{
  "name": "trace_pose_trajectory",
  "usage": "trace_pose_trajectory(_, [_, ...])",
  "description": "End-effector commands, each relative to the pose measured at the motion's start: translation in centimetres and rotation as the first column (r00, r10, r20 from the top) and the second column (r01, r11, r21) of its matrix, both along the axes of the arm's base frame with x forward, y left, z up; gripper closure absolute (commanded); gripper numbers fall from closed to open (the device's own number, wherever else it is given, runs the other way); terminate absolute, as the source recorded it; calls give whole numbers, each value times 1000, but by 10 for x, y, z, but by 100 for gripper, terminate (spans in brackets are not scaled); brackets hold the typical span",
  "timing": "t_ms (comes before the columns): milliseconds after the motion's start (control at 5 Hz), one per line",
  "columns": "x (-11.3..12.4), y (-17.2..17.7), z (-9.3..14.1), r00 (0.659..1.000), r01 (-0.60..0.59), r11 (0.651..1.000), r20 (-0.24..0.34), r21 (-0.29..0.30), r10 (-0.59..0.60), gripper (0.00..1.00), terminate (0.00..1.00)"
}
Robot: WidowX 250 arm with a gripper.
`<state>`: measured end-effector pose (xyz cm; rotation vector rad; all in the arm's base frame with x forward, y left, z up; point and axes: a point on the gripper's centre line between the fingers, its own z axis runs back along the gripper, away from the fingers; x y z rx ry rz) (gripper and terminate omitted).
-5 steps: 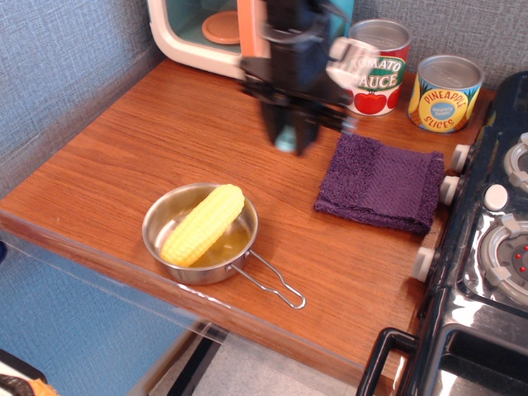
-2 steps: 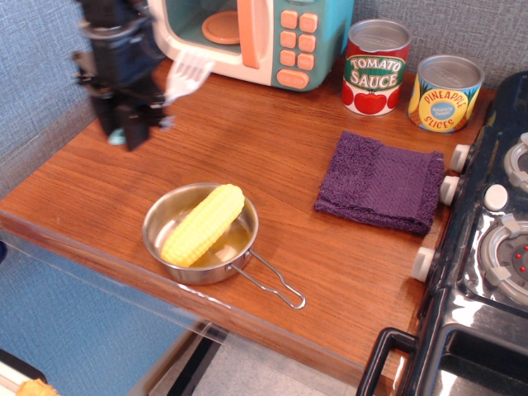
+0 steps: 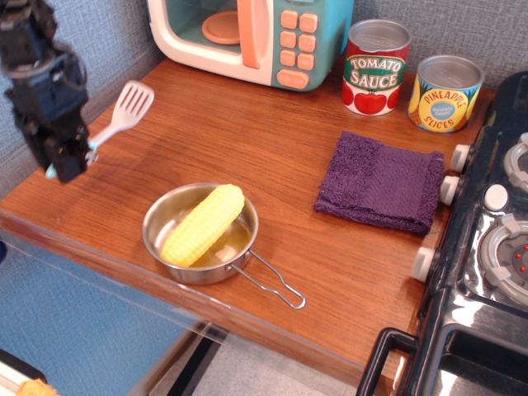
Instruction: Move the spatula to the far edge of the table.
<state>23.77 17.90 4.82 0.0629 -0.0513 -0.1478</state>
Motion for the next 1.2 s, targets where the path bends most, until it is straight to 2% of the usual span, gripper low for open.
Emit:
trace_pose_trajectory(0, [-16, 9, 10, 996, -86, 995, 20, 44, 85, 100, 0])
trace_pose_trajectory(200, [-18, 8, 2, 995, -96, 994, -3, 51, 96, 100, 0])
trace_pose_trajectory(400, [-18, 9, -8, 993, -109, 993, -37, 52, 111, 0, 0])
trace_pose_trajectory(800, [-16, 9, -10, 992, -104, 994, -70, 46, 107, 0, 0])
trace_pose_trajectory(1000, [-15, 8, -1, 995, -90, 994, -49, 57, 92, 0, 0])
